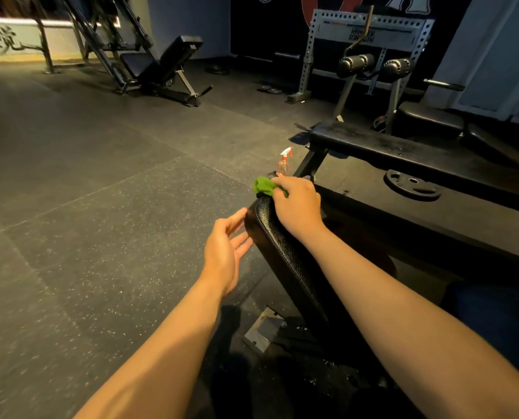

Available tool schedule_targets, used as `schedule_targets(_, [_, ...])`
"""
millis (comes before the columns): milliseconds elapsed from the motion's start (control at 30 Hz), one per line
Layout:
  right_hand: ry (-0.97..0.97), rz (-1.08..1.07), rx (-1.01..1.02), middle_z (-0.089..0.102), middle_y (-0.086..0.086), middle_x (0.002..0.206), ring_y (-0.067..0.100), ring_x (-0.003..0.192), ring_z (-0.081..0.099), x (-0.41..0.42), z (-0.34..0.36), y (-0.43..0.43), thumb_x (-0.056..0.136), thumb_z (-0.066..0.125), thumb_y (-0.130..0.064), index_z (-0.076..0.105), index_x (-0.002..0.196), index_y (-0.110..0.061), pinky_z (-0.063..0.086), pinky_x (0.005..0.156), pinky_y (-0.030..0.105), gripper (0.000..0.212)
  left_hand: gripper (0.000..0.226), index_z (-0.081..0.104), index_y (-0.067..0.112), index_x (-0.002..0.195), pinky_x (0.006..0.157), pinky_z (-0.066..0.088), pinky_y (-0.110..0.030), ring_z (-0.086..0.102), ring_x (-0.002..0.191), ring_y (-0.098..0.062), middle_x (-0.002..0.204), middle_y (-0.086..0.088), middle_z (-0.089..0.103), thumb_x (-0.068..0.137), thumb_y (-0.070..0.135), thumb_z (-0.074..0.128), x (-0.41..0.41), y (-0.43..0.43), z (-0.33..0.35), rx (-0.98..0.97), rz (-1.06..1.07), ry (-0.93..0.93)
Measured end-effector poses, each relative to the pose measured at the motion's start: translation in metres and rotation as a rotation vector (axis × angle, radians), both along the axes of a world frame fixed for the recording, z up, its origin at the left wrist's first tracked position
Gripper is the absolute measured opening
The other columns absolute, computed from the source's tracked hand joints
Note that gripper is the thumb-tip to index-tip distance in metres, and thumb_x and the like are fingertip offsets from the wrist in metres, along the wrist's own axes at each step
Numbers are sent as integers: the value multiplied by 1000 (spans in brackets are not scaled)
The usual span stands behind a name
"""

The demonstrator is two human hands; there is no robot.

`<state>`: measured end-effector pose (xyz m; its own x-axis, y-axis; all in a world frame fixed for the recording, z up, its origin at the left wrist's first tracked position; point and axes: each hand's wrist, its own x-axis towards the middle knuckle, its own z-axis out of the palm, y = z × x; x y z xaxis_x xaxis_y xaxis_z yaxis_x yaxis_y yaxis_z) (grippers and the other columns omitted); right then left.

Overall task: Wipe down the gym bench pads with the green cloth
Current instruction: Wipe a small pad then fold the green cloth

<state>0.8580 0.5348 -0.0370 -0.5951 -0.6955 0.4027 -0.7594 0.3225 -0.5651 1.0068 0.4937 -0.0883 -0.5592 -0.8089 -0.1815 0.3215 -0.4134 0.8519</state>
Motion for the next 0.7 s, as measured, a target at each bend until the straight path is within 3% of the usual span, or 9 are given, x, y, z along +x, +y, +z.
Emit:
schedule_targets(67, [81,120,-3,66,-15,114,15,115,50,19,-5,11,94,46,-28,69,113,-34,40,97,45,30,49,57,7,138,115,40,-47,53,131,-34,142,-11,57,106,32,29,4,-3,0,97,-10,59])
schedule_targets(167, [258,247,-29,62,-9,122,20,115,47,39,-18,37,91,55,-22,71,110,-27,42,94,42,26,55,55,5,138,111,43,-45,55,129,-34,141,-16,57,107,39,27,6,-4,1,156,-19,101])
schedule_targets(333, [523,273,40,55,0,123,24,112,46,48,-30,56,85,61,-21,73,105,-19,49,83,40,24,59,60,4,131,102,52,-43,63,121,-33,129,-21,65,107,43,24,7,-4,-2,172,-6,106])
schedule_targets(467, [562,259,88,55,3,113,27,105,47,42,-14,27,83,63,-21,74,104,-18,49,80,43,24,59,60,3,131,109,46,-45,57,127,-36,135,-21,61,107,43,24,3,0,-1,227,14,140])
schedule_targets(567, [475,176,117,55,3,112,29,106,47,41,1,-2,85,59,-23,74,106,-19,45,83,45,26,55,58,8,129,108,47,-44,60,123,-33,139,-16,57,108,45,23,1,4,3,236,37,157])
schedule_targets(700, [467,168,119,54,3,110,26,107,45,38,1,-5,87,54,-30,73,105,-18,44,85,46,30,61,46,9,147,110,44,-47,58,125,-34,146,-16,51,107,49,23,3,3,5,254,35,153])
